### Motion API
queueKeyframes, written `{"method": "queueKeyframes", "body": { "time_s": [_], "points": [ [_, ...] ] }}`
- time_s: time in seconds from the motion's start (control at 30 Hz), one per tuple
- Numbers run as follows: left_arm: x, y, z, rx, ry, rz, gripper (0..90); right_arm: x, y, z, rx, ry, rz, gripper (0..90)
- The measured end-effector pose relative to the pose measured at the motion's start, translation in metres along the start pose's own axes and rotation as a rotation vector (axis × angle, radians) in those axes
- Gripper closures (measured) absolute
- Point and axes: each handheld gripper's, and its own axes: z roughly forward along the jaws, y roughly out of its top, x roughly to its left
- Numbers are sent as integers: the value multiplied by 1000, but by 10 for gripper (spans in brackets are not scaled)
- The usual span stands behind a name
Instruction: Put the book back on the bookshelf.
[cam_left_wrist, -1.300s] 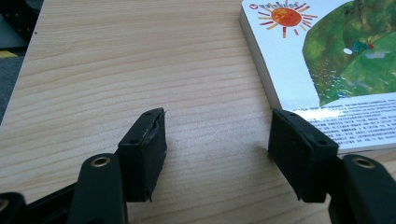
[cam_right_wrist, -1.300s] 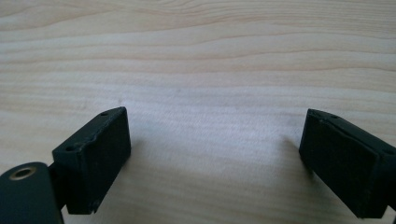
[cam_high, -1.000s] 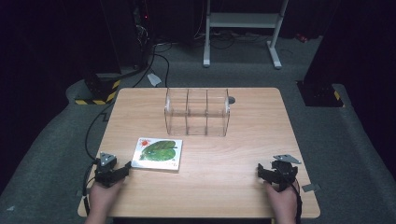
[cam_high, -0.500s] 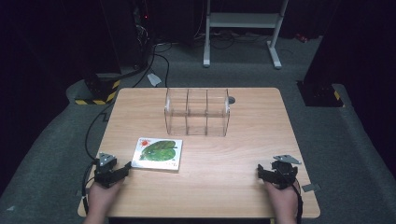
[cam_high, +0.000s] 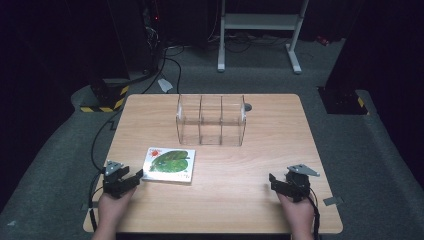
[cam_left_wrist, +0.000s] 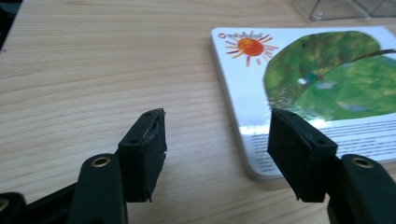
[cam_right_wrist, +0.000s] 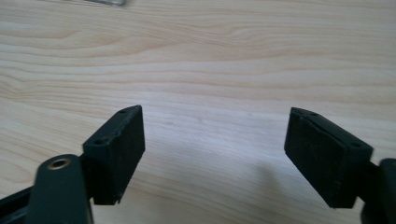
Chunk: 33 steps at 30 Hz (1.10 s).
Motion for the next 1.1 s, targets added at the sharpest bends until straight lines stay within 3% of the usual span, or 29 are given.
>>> {"method": "queueKeyframes", "body": {
  "time_s": [0.23, 0.4, 0.5, 0.6, 0.63, 0.67, 0.8, 0.83, 1.0, 1.03, 1.1],
  "points": [
    [-5, 8, 17, 30, -46, -22, 346, 25, -1, 3, 13, 30, -77, 229],
    [-9, 11, 27, 48, -60, -21, 341, 44, 13, 4, -4, 47, -113, 213],
    [-8, 12, 30, 50, -99, -39, 398, 54, 20, 8, -16, 51, -114, 239],
    [-11, 13, 31, 53, -116, -28, 428, 58, 20, 8, -33, 67, -101, 280],
    [-17, 16, 31, 59, -94, 4, 416, 63, 18, 9, -40, 75, -120, 277],
    [-19, 17, 31, 68, -88, 10, 417, 64, 17, 9, -39, 79, -125, 273],
    [-30, 22, 30, 123, -76, 25, 415, 67, 10, 11, -27, 92, -140, 233],
    [-32, 22, 31, 127, -88, 11, 415, 67, 9, 11, -27, 93, -142, 231],
    [-44, 22, 33, 124, -94, 15, 423, 69, 7, 11, -36, 120, -123, 220],
    [-51, 20, 34, 106, -104, 27, 422, 70, 7, 12, -34, 122, -125, 219],
    [-57, 15, 35, 82, -138, 12, 422, 74, 6, 12, -33, 129, -134, 217]
  ]
}}
